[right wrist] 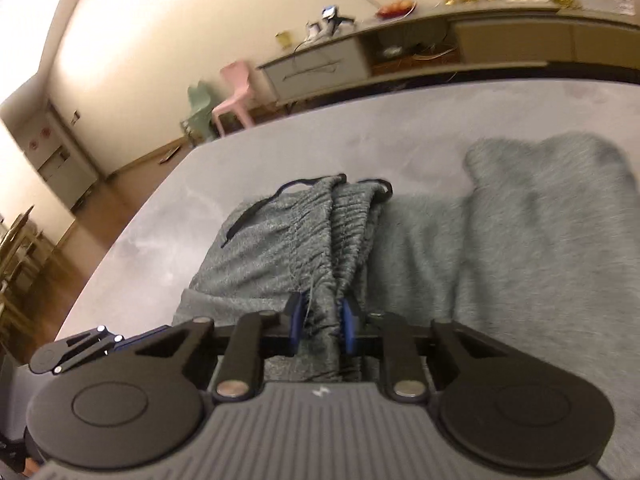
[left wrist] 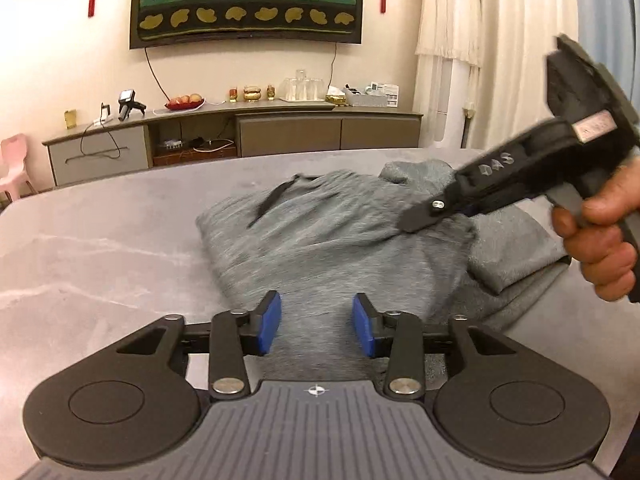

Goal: Fold clothes

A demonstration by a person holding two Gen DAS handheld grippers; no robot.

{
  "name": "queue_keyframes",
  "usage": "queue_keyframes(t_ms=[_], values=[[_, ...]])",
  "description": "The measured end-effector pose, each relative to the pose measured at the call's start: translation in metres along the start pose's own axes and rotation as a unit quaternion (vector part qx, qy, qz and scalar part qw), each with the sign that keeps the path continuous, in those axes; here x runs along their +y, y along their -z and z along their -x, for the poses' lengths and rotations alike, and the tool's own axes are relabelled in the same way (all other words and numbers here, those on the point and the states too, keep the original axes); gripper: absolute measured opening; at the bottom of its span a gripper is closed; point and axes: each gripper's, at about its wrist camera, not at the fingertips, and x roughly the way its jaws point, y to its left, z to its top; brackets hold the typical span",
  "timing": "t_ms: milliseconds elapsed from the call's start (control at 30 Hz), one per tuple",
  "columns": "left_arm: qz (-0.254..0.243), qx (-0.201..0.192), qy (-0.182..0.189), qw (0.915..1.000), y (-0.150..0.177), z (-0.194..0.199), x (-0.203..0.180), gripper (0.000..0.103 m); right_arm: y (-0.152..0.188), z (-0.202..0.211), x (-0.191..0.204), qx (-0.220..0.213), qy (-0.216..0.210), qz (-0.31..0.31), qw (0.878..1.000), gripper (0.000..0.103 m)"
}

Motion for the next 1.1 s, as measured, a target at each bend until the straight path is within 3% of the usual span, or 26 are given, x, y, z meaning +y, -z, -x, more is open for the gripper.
queue_keyframes(t_ms=[100, 167, 333, 467, 600, 633, 667, 700, 833, 900, 967, 1033, 1100], values=[[-0.005, 0.015, 0.0, 0.9999, 0.0, -0.006, -0.002, 0.045, 0.009, -0.013, 0.002, 0.027, 0.038, 0.012, 0.999, 0.022], [-0.014, 0.017, 0.001, 0.9998, -0.002, -0.005, -0.004, 0.045, 0.013, -0.017, 0.004, 0.03, 0.055, 0.019, 0.998, 0.032], [-0.055, 0.038, 0.029, 0.9973, -0.021, -0.013, -0.016, 0.045, -0.014, -0.012, 0.034, -0.031, 0.102, 0.074, 0.992, 0.051], [-0.081, 0.074, 0.036, 0.9934, -0.015, -0.038, -0.029, 0.045, -0.046, -0.028, 0.067, -0.062, 0.107, 0.153, 0.98, 0.072], [-0.082, 0.07, 0.03, 0.9937, -0.007, -0.038, -0.029, 0.045, -0.058, -0.086, 0.092, -0.035, 0.111, 0.244, 0.963, 0.068], [-0.077, 0.071, 0.03, 0.994, -0.006, -0.037, -0.028, 0.045, -0.059, -0.096, 0.092, -0.015, 0.108, 0.248, 0.963, 0.053], [-0.071, 0.073, 0.031, 0.9943, -0.005, -0.036, -0.025, 0.045, -0.06, -0.102, 0.087, 0.006, 0.115, 0.238, 0.964, 0.032], [-0.068, 0.074, 0.032, 0.9944, -0.005, -0.036, -0.024, 0.045, -0.061, -0.098, 0.078, 0.016, 0.132, 0.22, 0.967, 0.029], [-0.06, 0.077, 0.035, 0.9946, -0.005, -0.033, -0.022, 0.045, -0.049, -0.064, 0.048, 0.01, 0.163, 0.156, 0.974, 0.045], [-0.055, 0.073, 0.038, 0.9951, -0.007, -0.031, -0.021, 0.045, -0.039, -0.043, 0.045, -0.01, 0.176, 0.139, 0.974, 0.046], [-0.049, 0.068, 0.041, 0.9956, -0.009, -0.029, -0.021, 0.045, -0.024, -0.022, 0.053, -0.039, 0.154, 0.128, 0.979, 0.046], [-0.049, 0.065, 0.039, 0.9959, -0.008, -0.028, -0.022, 0.046, -0.003, -0.01, 0.058, -0.035, 0.097, 0.121, 0.987, 0.043], [-0.048, 0.066, 0.035, 0.996, -0.005, -0.028, -0.021, 0.046, 0.014, -0.016, 0.052, -0.014, 0.098, 0.117, 0.988, 0.044]])
